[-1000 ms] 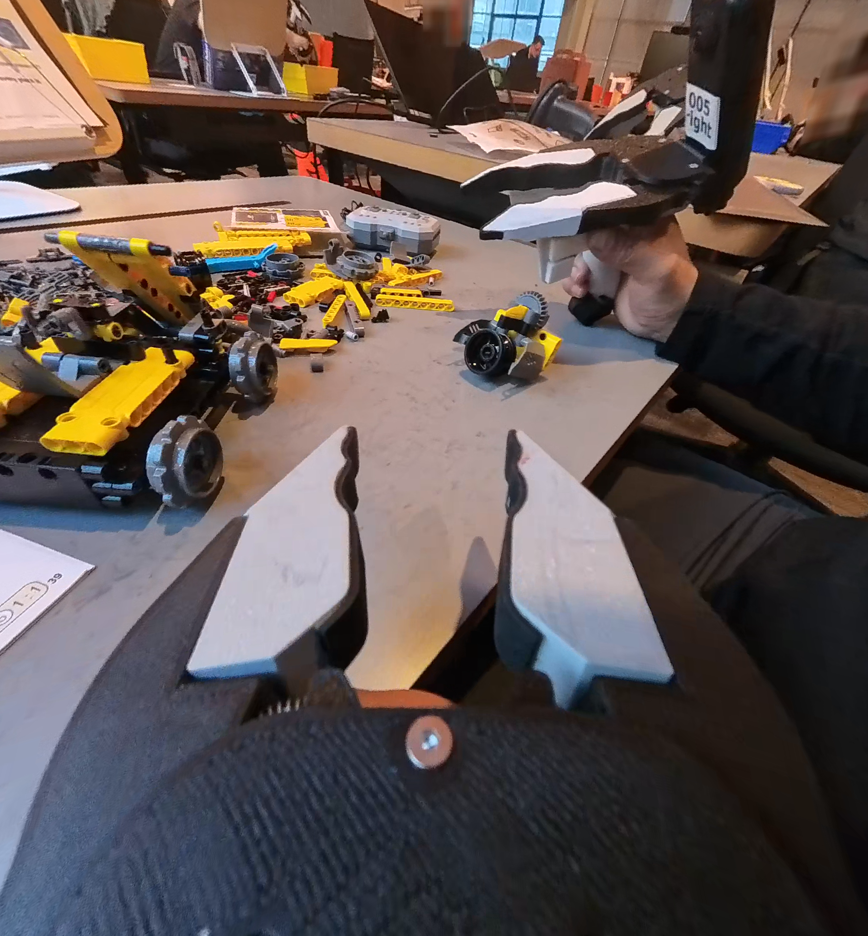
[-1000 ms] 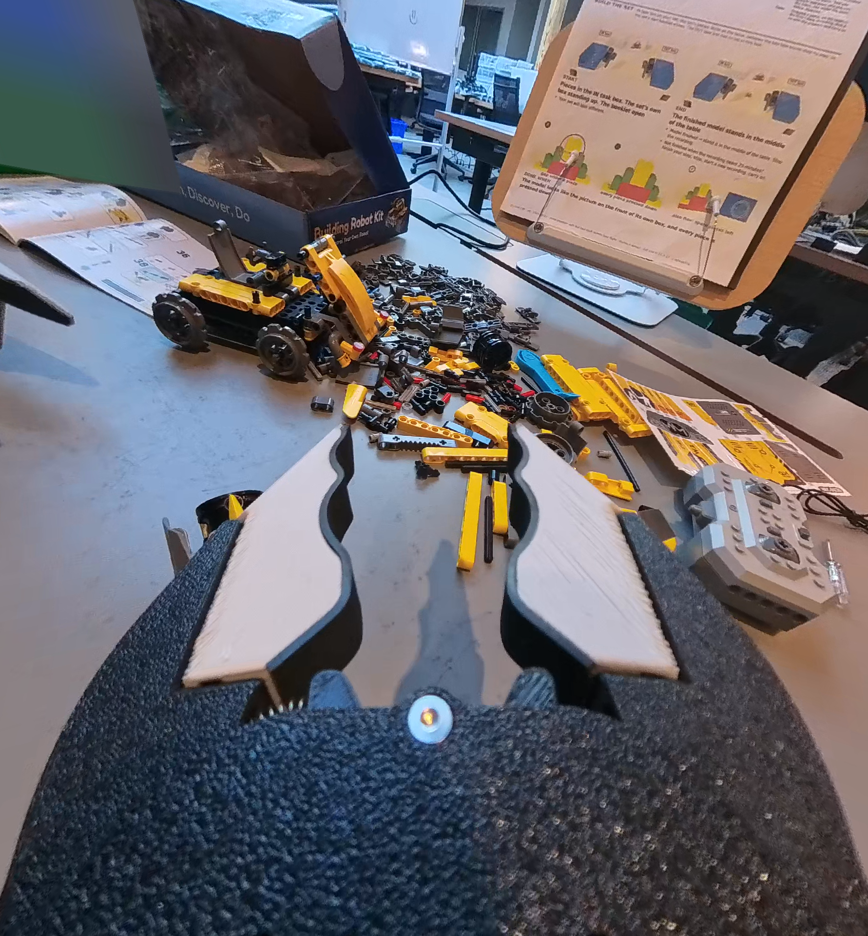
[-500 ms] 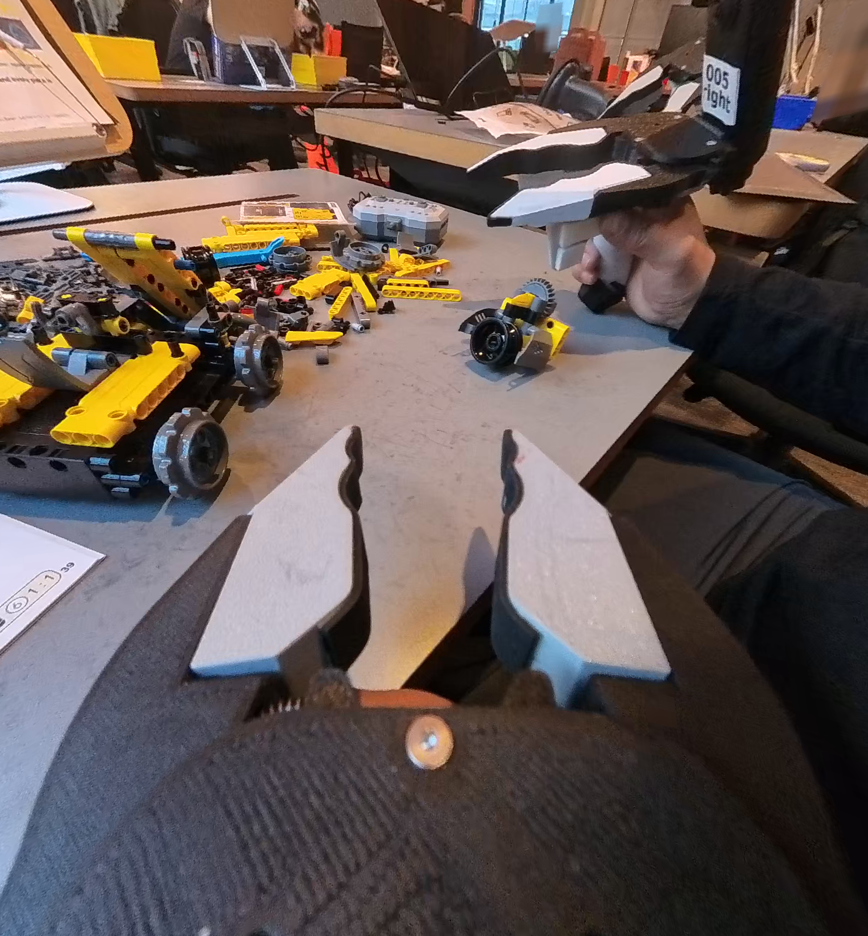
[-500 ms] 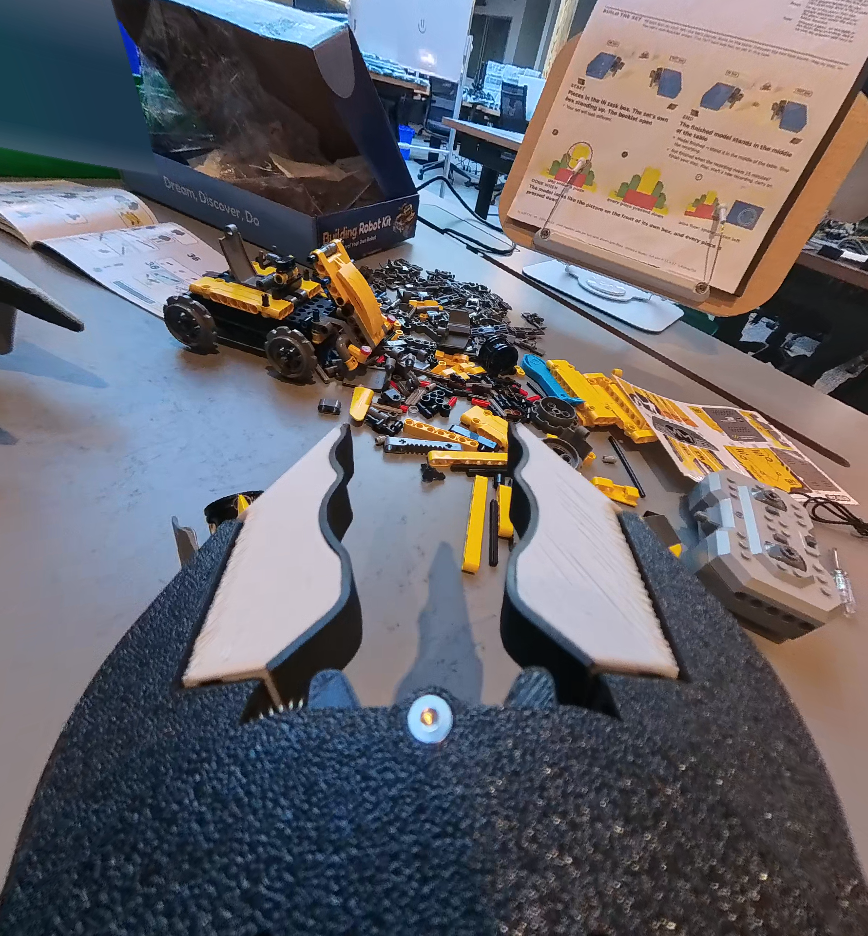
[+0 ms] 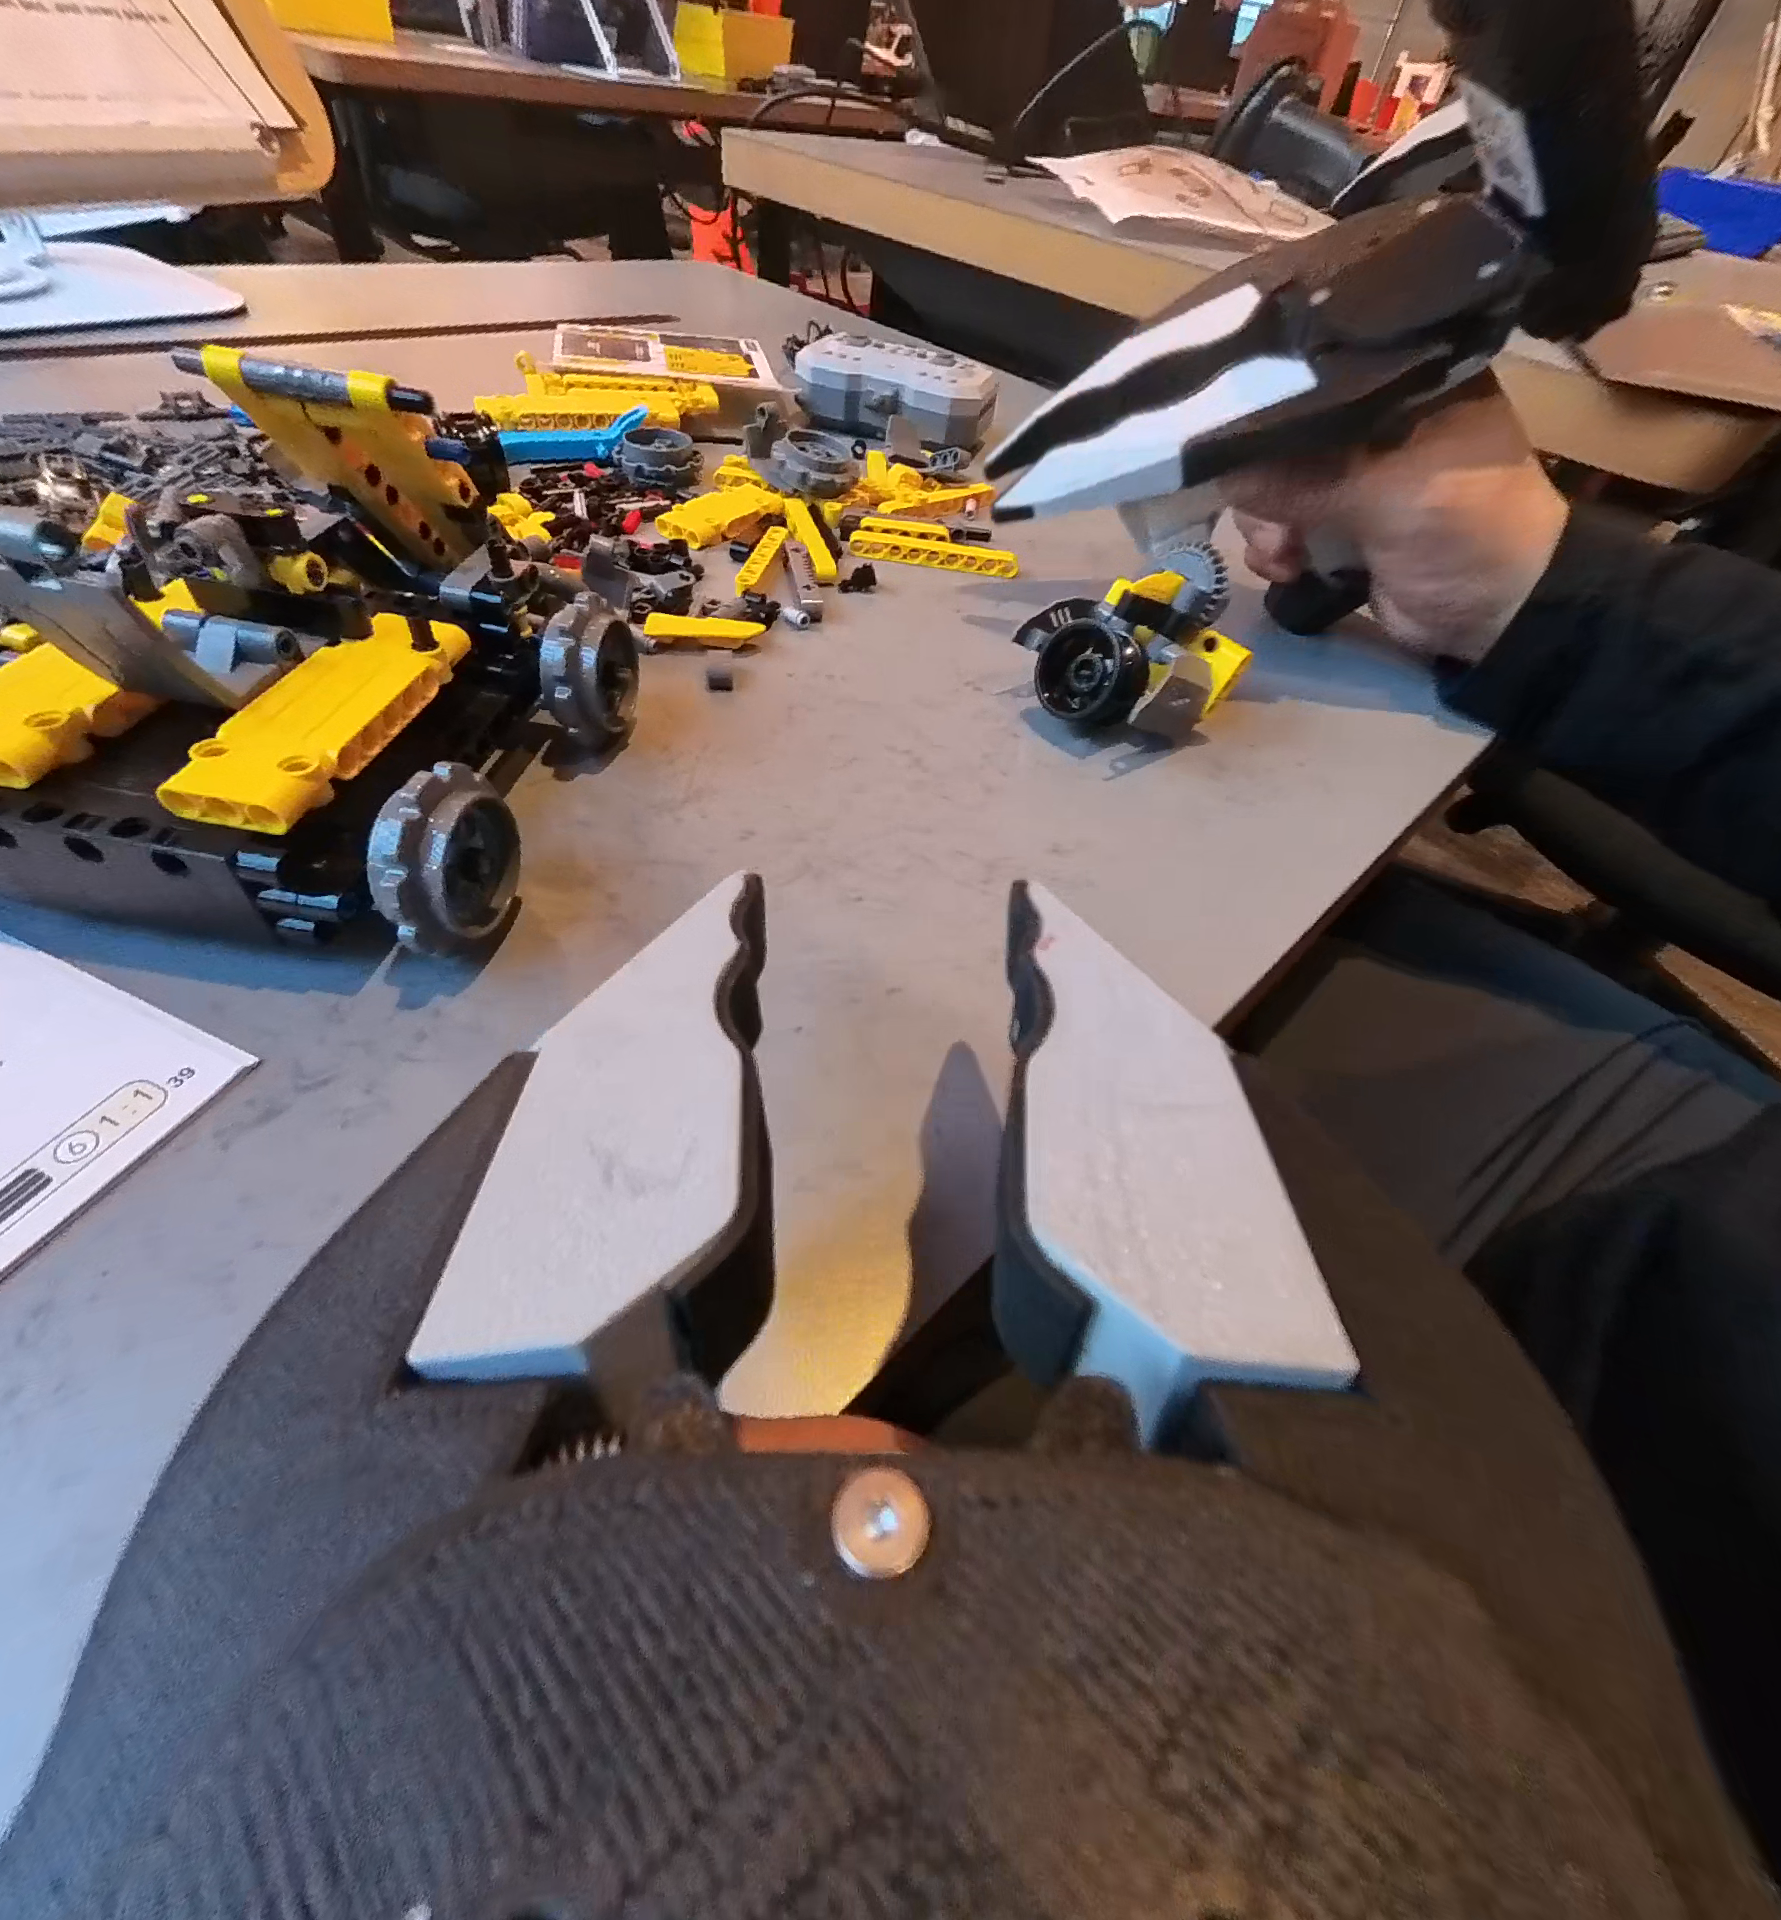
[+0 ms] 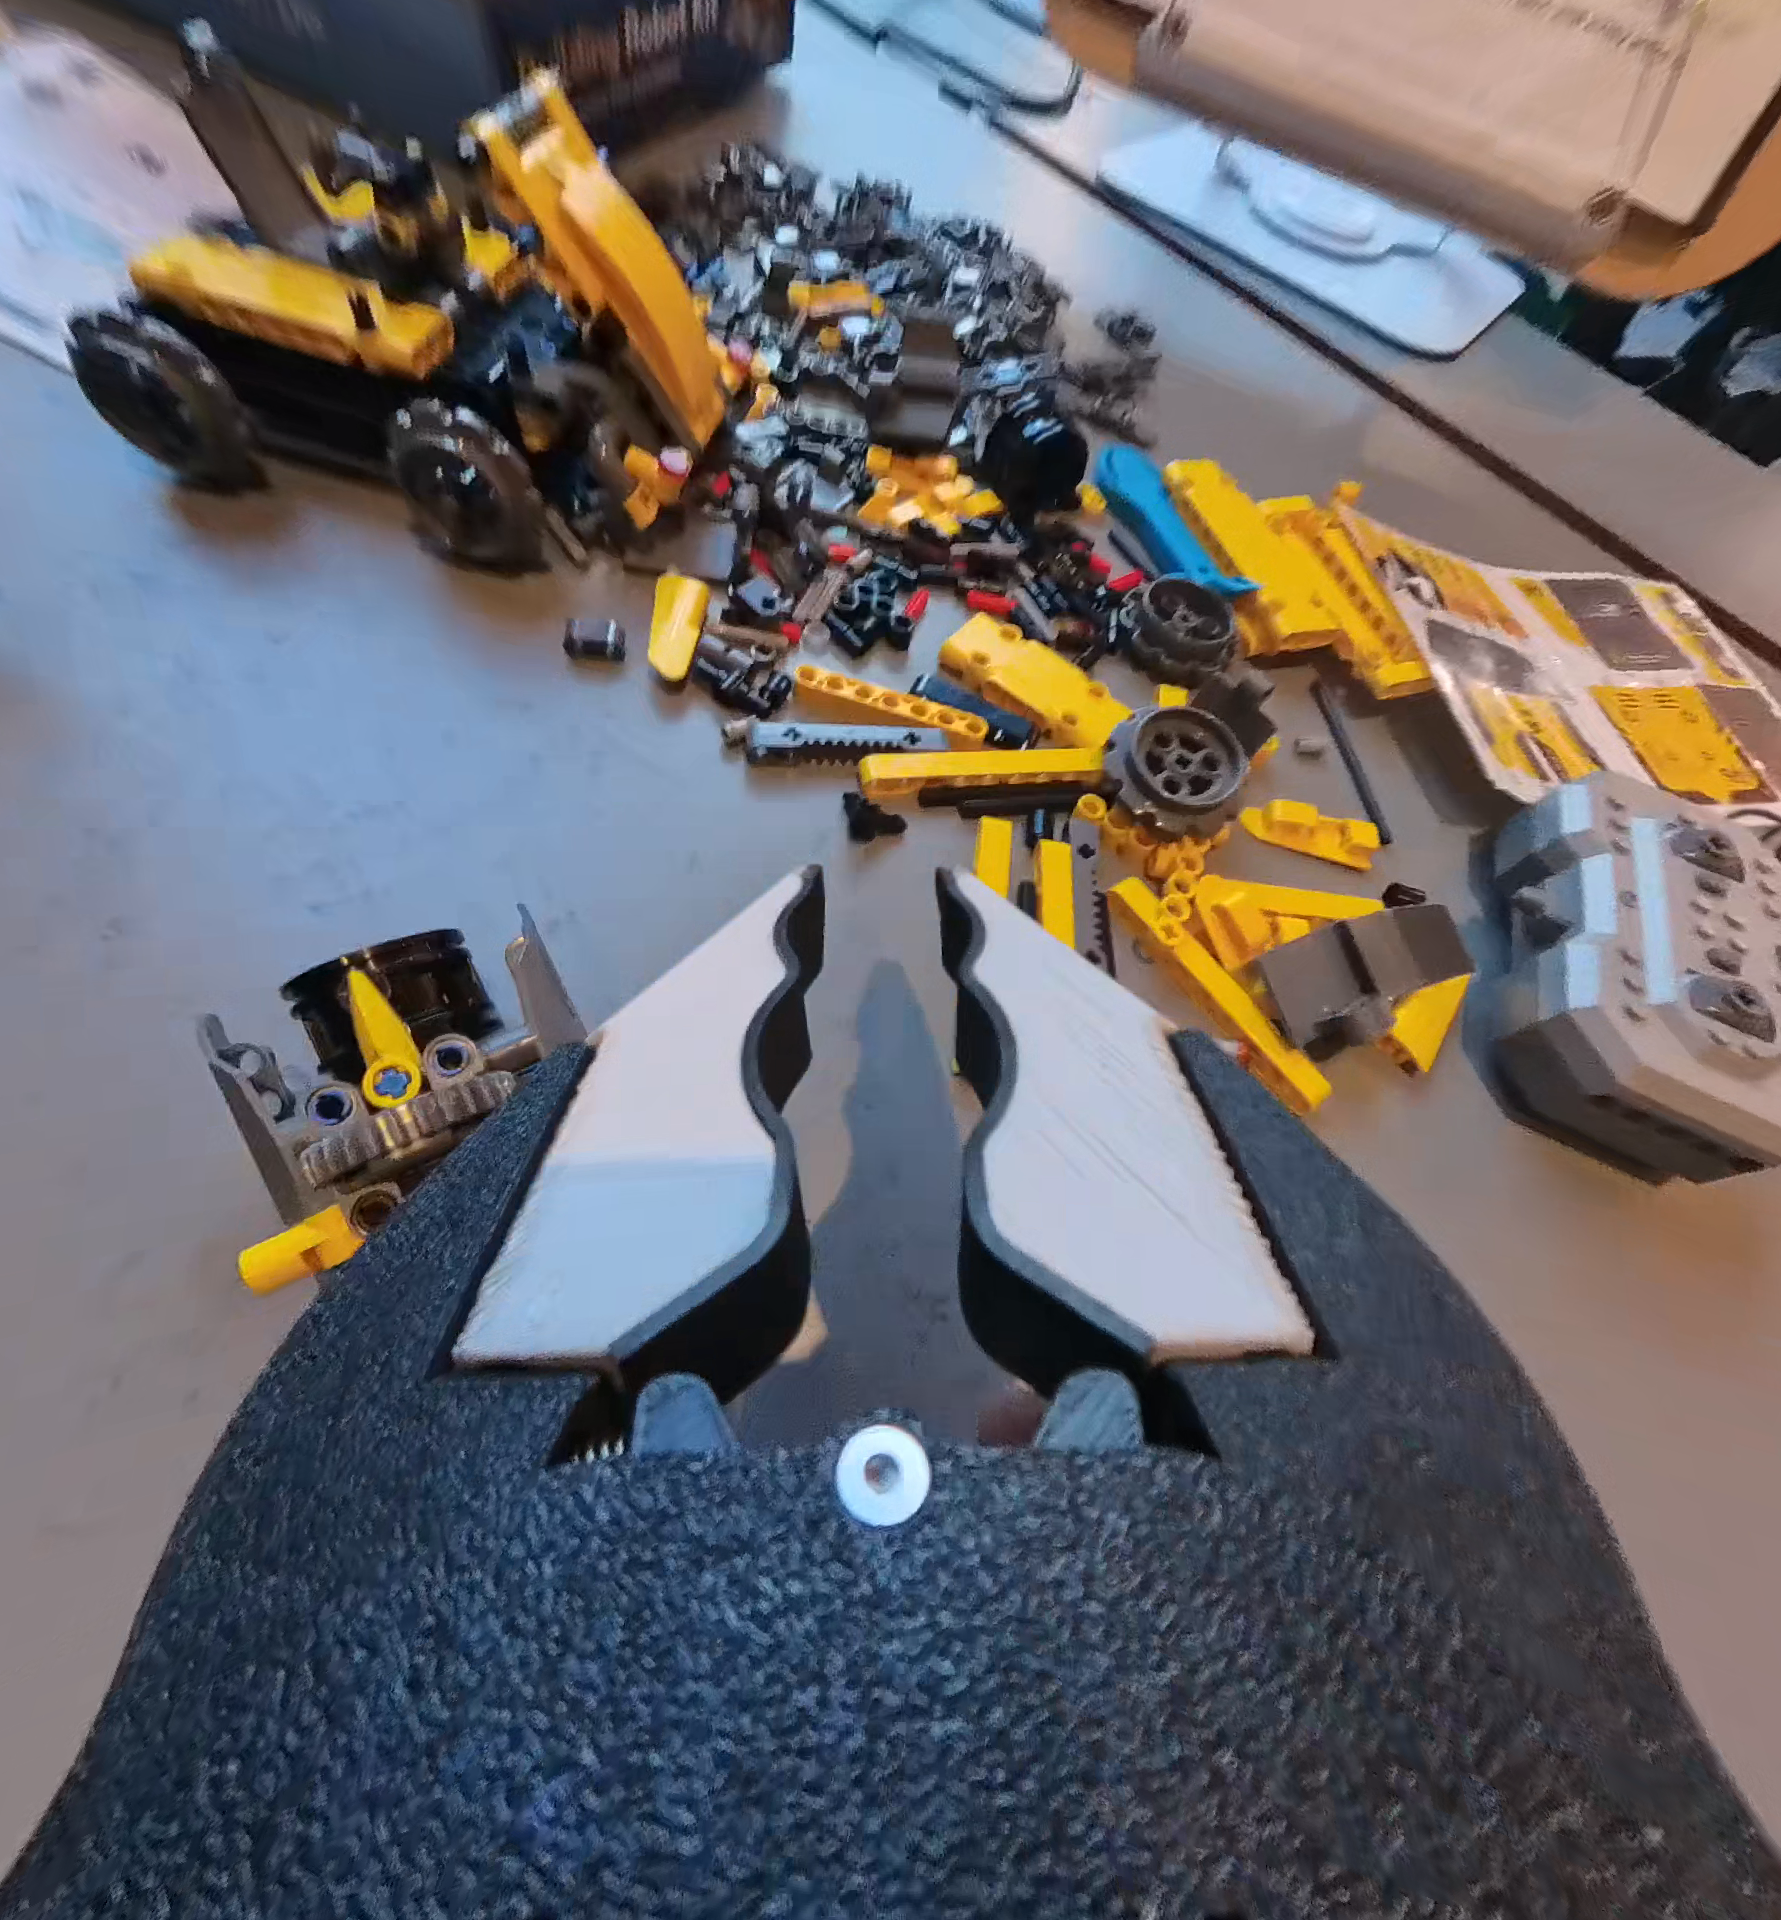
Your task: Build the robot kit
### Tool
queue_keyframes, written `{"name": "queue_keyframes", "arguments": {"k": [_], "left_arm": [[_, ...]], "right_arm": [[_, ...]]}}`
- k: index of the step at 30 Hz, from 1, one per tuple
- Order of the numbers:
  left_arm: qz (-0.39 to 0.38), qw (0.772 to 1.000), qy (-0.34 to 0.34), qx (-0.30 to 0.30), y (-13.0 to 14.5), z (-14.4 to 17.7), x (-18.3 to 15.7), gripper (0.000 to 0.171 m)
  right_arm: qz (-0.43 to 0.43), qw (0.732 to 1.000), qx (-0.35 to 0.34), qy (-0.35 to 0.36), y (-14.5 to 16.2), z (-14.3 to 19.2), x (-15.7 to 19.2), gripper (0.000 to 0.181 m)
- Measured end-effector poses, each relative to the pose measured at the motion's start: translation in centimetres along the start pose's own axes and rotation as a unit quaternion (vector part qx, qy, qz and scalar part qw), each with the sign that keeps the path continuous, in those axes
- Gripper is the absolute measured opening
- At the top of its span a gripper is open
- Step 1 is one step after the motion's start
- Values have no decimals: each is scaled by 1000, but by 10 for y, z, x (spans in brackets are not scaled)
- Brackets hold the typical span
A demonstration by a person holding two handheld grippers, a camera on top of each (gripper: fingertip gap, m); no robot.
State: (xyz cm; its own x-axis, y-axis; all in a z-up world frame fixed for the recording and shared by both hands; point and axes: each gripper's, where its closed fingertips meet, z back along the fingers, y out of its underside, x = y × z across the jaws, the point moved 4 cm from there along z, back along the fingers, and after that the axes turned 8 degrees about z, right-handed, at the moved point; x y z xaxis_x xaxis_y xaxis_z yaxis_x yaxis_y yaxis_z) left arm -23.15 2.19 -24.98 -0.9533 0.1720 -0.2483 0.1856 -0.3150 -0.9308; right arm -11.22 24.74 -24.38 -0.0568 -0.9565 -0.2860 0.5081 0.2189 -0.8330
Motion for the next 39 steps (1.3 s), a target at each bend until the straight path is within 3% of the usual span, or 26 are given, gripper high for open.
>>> {"name": "queue_keyframes", "arguments": {"k": [6, 11, 15, 19, 22, 26, 29, 31, 32, 34, 39], "left_arm": [[-5, 1000, -3, -2, 0, 2, 0, 45], [-2, 1000, -2, 1, 1, 0, 0, 45], [-4, 1000, -1, 4, 1, -1, -1, 44], [-8, 1000, -1, 8, 2, -3, -2, 43], [-10, 1000, -2, 9, 3, -4, -2, 43], [-9, 1000, 1, 11, 3, -4, -2, 42], [-9, 1000, 3, 12, 4, -4, -2, 41], [-8, 1000, 4, 11, 4, -3, -2, 41], [-7, 1000, 5, 11, 4, -3, -2, 41], [-5, 1000, 5, 11, 4, -2, -1, 41], [7, 1000, 8, 8, 3, 0, 1, 41]], "right_arm": [[8, 1000, 25, 15, 1, -6, -1, 18], [-27, 983, 88, 161, 20, 22, -52, 7], [-58, 971, 106, 204, 32, 43, -86, 5], [-66, 981, 118, 141, 28, 28, -98, 22], [-63, 989, 120, 54, 18, 3, -88, 31], [-51, 991, 121, -14, 2, -33, -80, 36], [-62, 986, 146, -52, 1, -60, -77, 50], [-60, 982, 168, -63, 5, -72, -76, 42], [-58, 981, 172, -69, 5, -74, -76, 33], [-55, 982, 166, -65, -1, -70, -79, 34], [-92, 991, 90, -28, -28, -30, -108, 33]]}}
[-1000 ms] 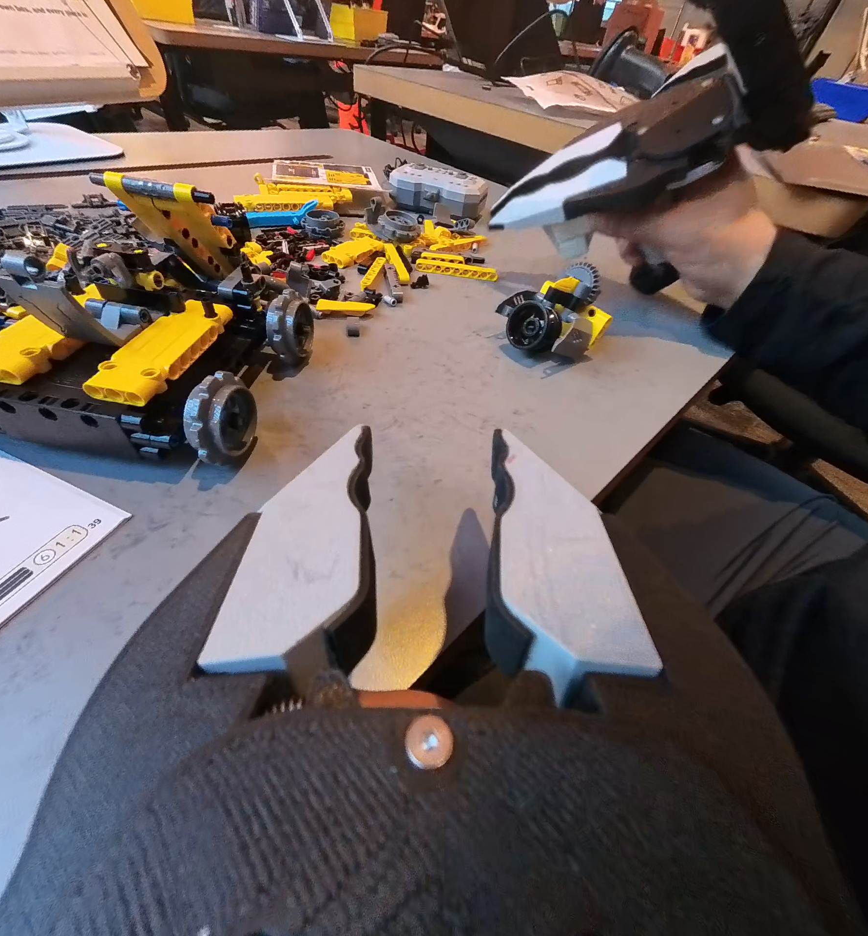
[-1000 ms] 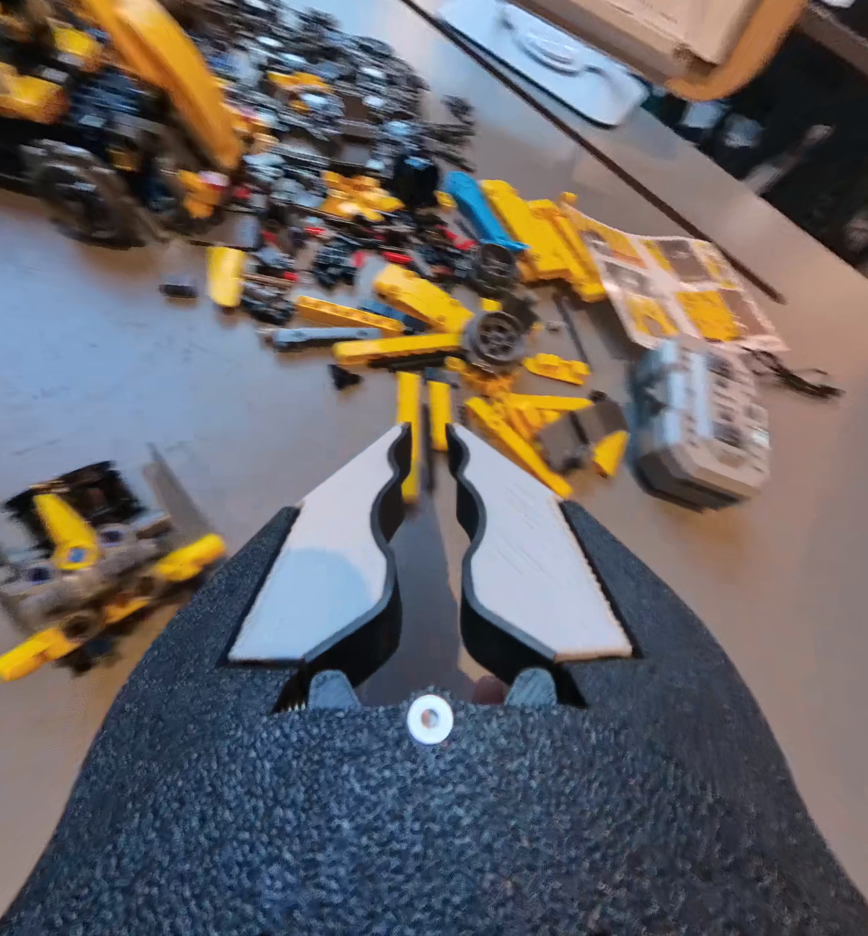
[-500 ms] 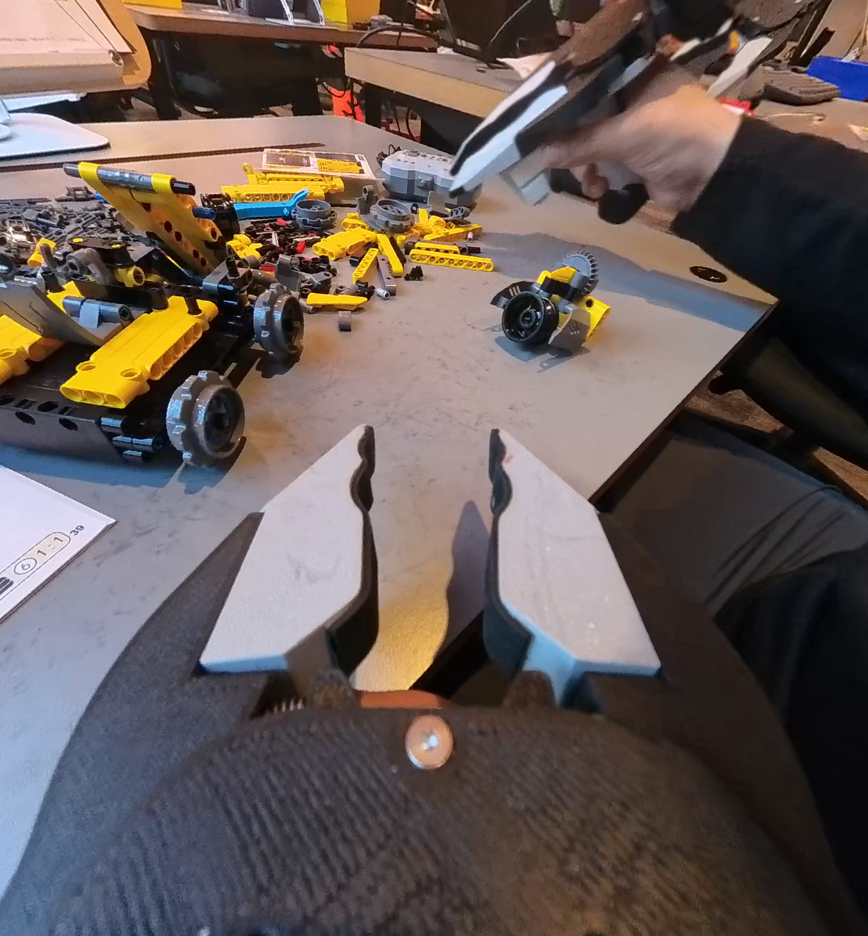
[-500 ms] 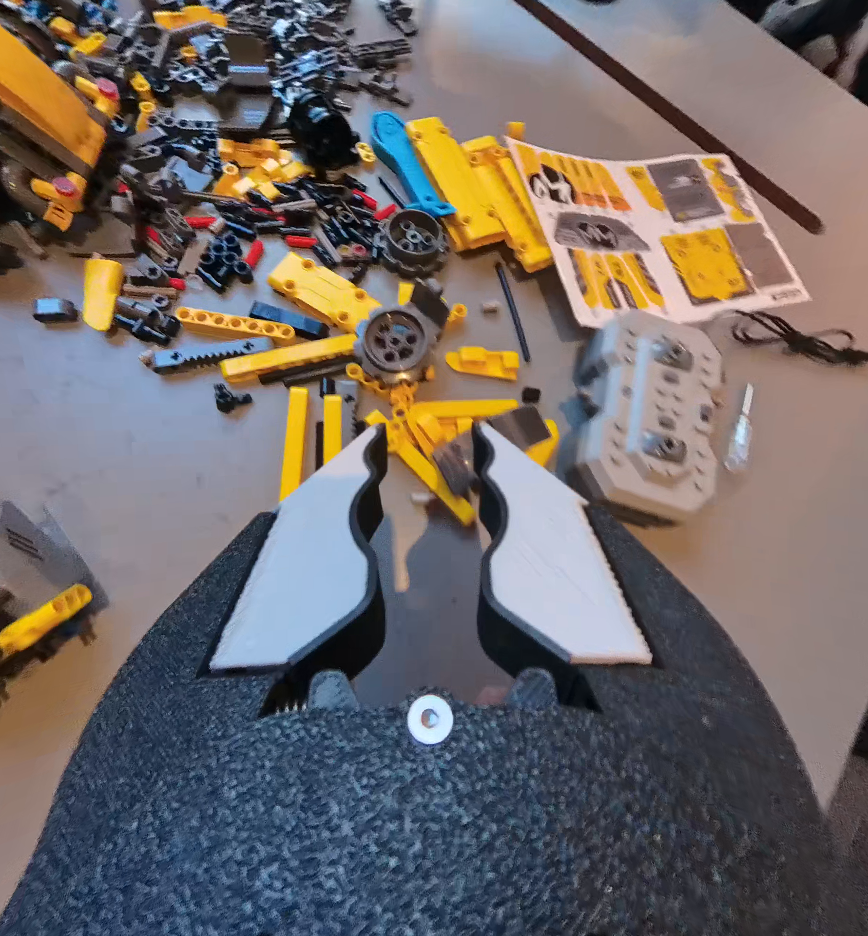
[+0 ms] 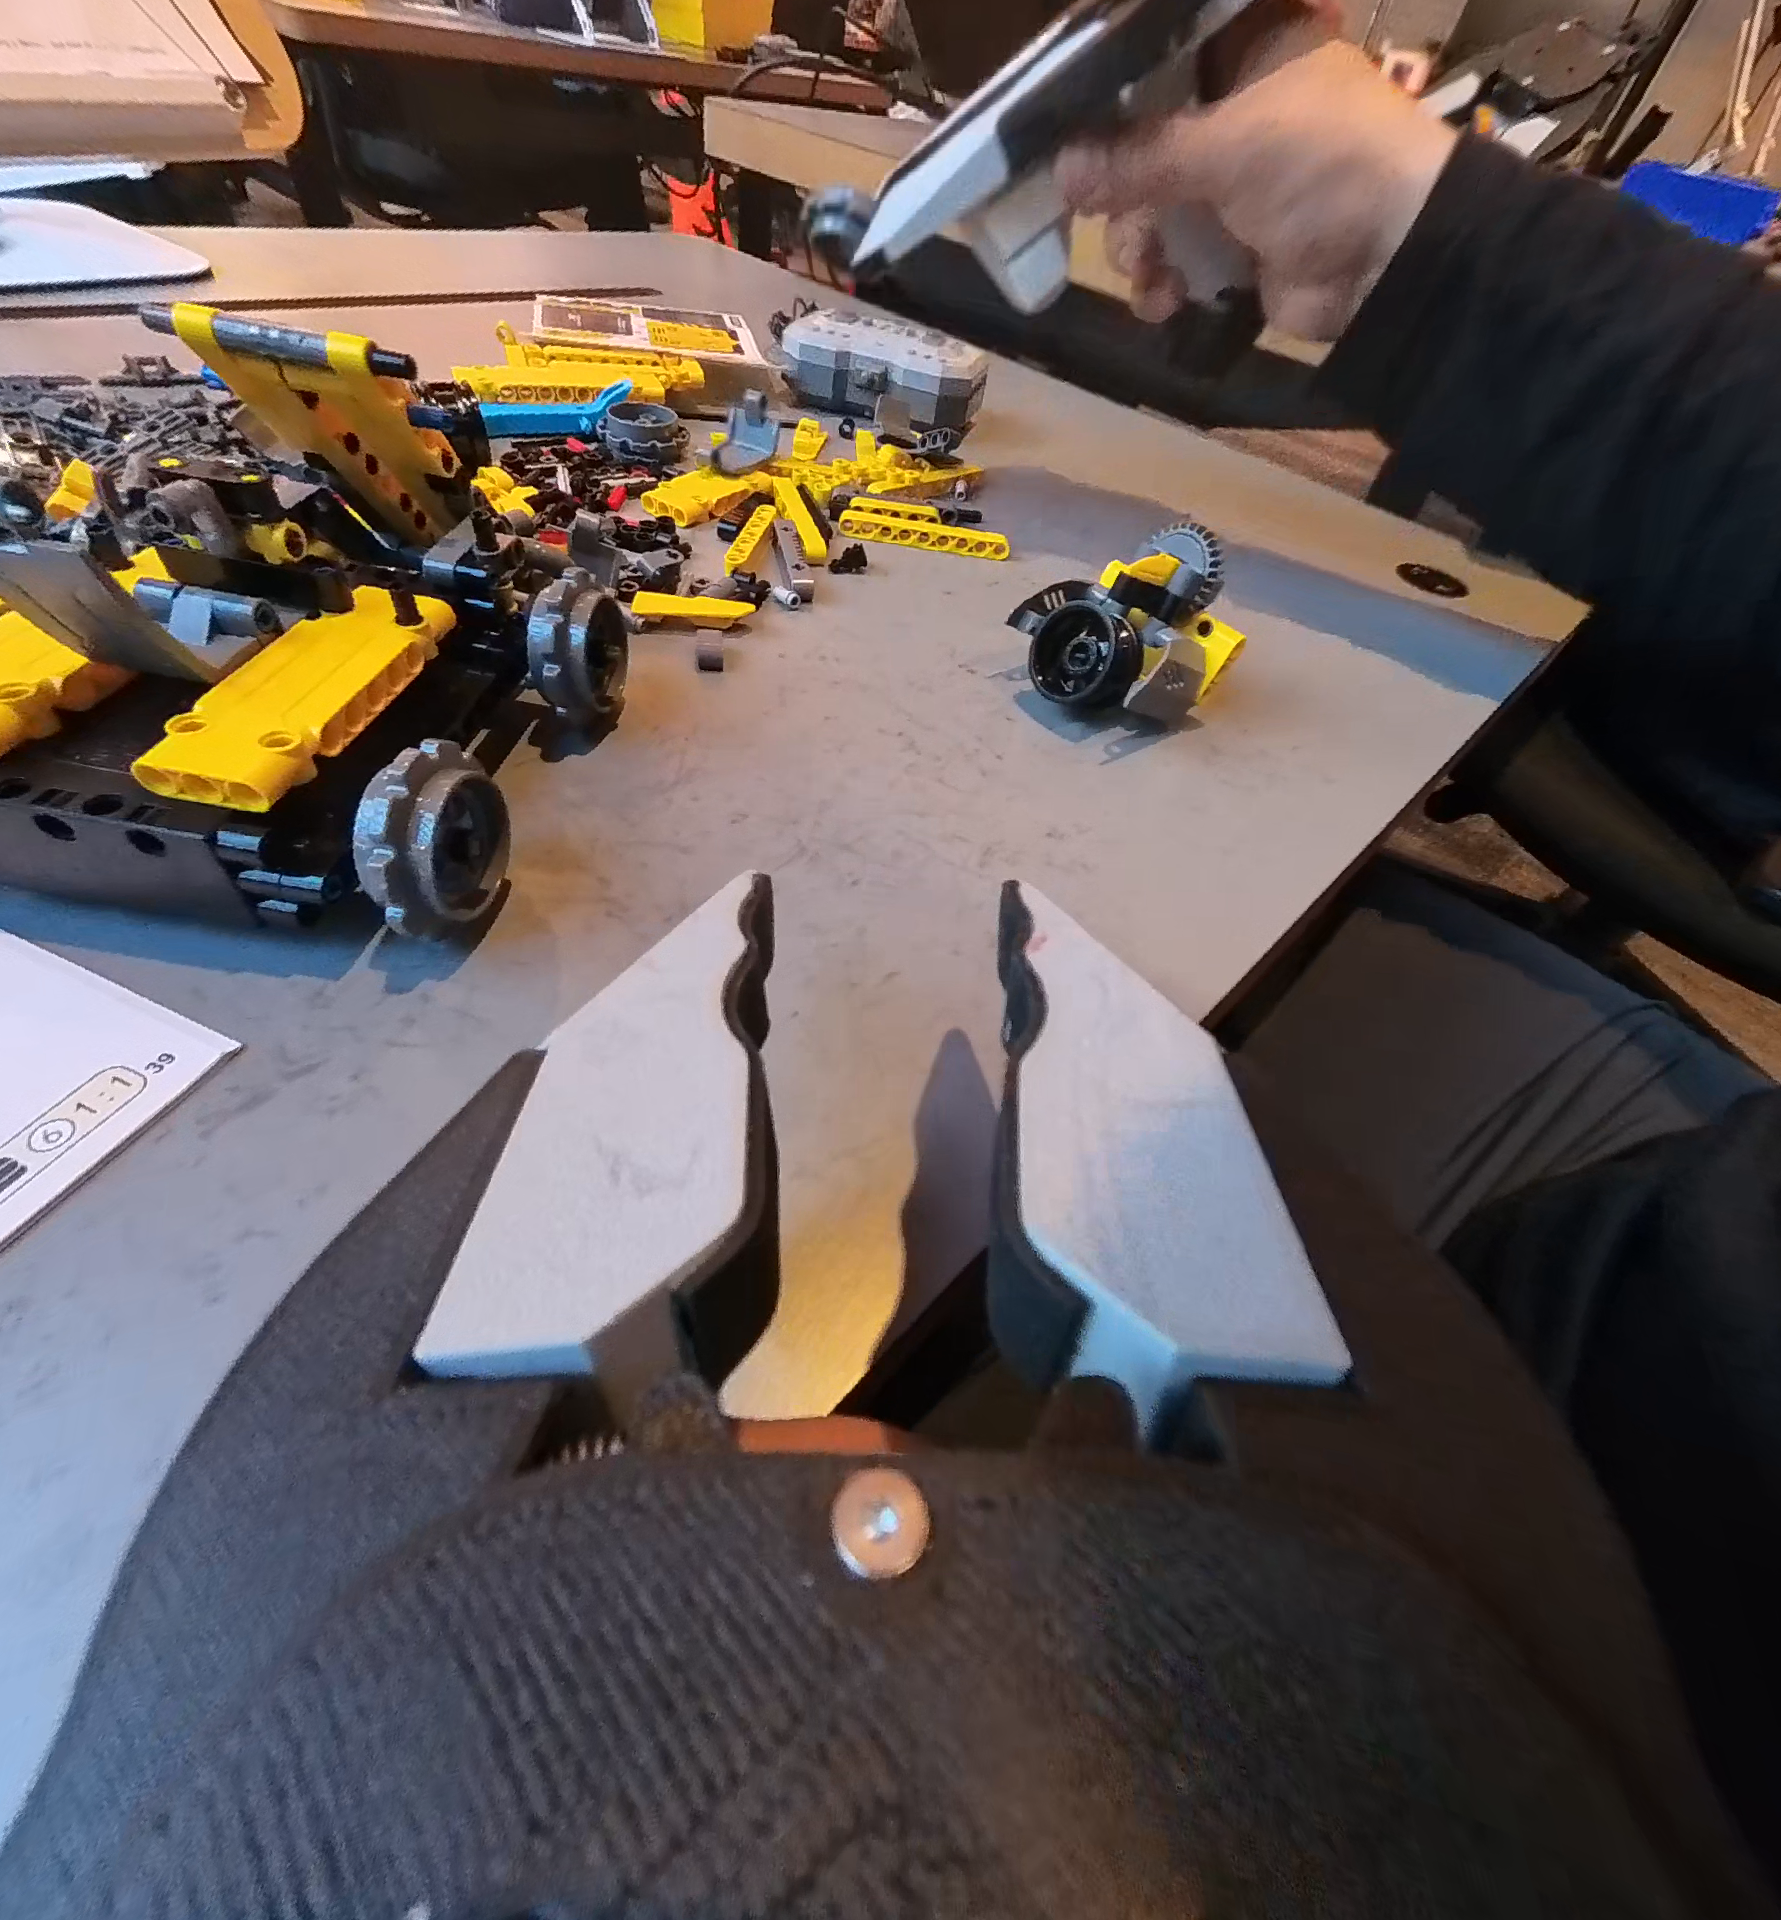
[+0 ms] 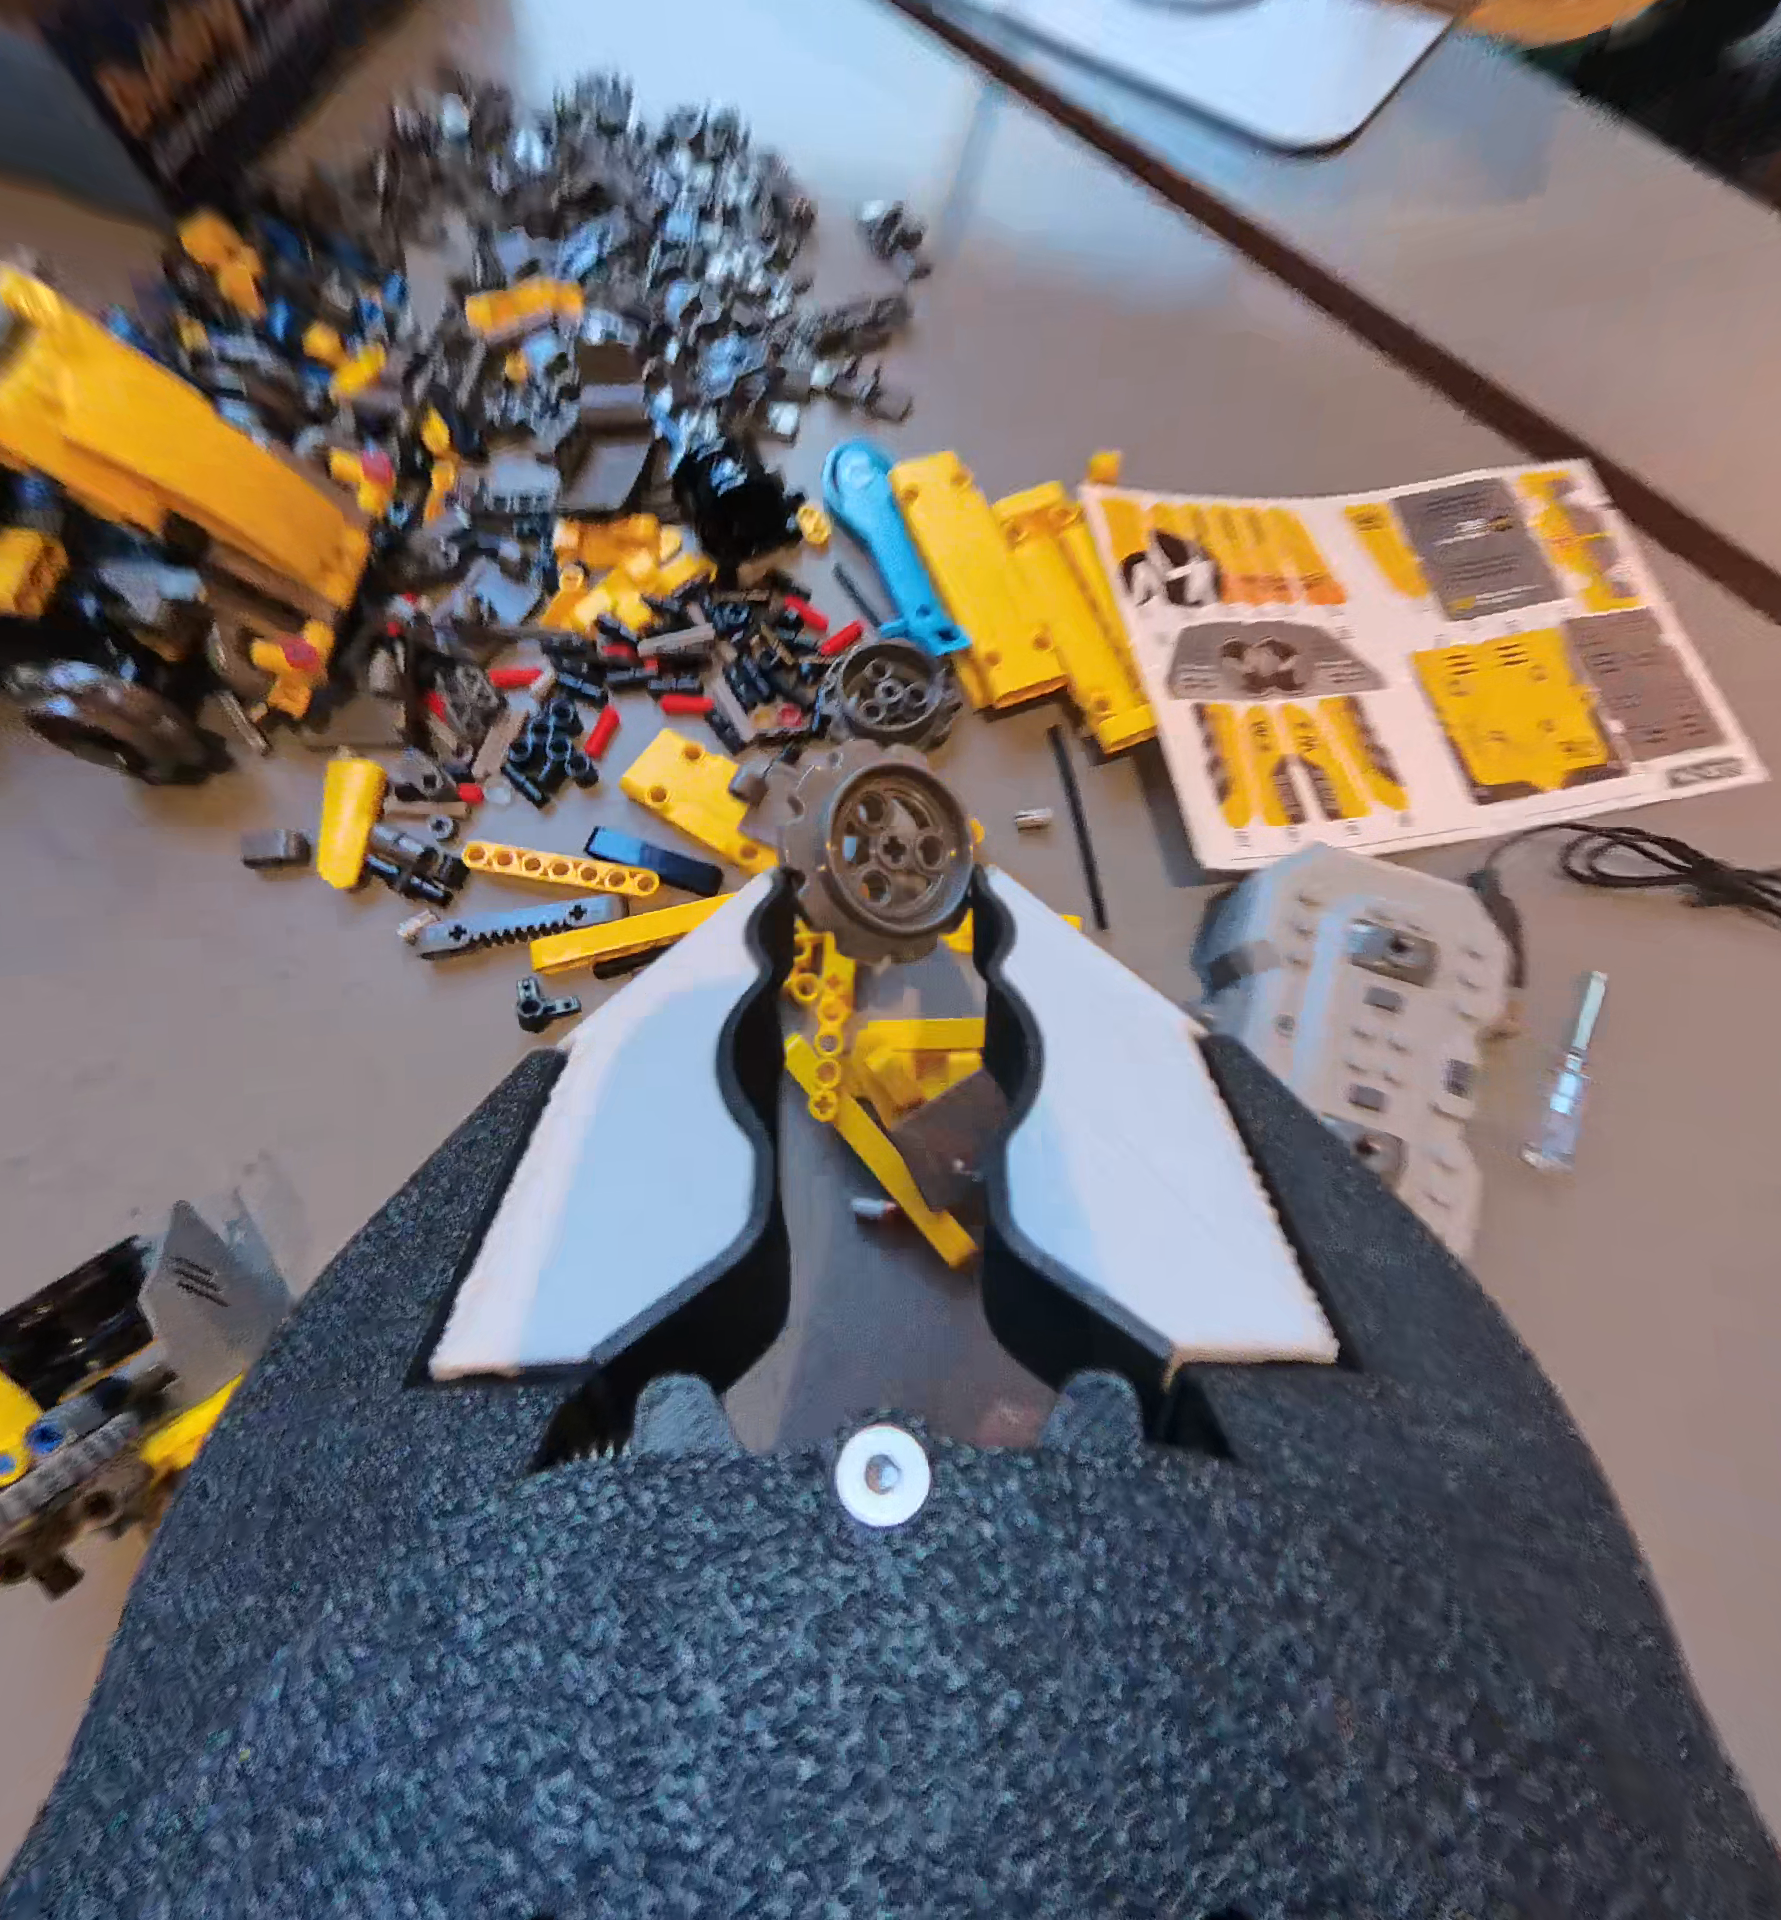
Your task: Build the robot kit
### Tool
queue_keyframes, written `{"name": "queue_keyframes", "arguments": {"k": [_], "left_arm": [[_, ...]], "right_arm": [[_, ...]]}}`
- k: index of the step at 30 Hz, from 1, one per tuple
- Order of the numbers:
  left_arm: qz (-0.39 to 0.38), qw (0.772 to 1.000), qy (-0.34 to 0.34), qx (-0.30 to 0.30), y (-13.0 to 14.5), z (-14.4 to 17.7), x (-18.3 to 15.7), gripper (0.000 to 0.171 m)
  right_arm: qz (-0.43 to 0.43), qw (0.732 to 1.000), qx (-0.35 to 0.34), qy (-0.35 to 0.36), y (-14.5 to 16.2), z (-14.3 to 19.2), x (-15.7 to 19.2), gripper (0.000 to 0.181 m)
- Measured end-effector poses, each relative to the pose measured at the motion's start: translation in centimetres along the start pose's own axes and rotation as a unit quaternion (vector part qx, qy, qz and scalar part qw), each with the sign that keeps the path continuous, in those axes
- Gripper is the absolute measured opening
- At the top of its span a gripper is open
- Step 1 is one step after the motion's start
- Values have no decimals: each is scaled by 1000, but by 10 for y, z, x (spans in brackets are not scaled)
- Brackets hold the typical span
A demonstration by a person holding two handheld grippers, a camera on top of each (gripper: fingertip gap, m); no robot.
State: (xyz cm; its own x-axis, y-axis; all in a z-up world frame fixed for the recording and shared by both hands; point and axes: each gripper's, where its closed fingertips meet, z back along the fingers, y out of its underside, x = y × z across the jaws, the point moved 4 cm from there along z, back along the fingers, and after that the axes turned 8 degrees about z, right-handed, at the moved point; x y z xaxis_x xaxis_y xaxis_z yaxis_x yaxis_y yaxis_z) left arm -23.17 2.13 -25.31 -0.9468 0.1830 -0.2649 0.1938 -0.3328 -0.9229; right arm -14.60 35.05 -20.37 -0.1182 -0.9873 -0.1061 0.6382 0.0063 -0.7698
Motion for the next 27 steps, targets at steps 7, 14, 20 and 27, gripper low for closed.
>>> {"name": "queue_keyframes", "arguments": {"k": [7, 14, 20, 27], "left_arm": [[-1, 1000, 3, 4, 1, -2, -2, 41], [-4, 1000, -1, 6, 1, -2, -1, 39], [-3, 1000, 1, 6, 1, -2, -1, 39], [-2, 1000, 2, 5, 1, -2, -1, 39]], "right_arm": [[-33, 998, 37, -42, 31, -5, 4, 34], [-6, 996, 67, -53, 44, -25, 23, 36], [-22, 998, 42, -42, 34, -14, 15, 36], [-5, 999, 32, -39, 31, -15, 20, 35]]}}
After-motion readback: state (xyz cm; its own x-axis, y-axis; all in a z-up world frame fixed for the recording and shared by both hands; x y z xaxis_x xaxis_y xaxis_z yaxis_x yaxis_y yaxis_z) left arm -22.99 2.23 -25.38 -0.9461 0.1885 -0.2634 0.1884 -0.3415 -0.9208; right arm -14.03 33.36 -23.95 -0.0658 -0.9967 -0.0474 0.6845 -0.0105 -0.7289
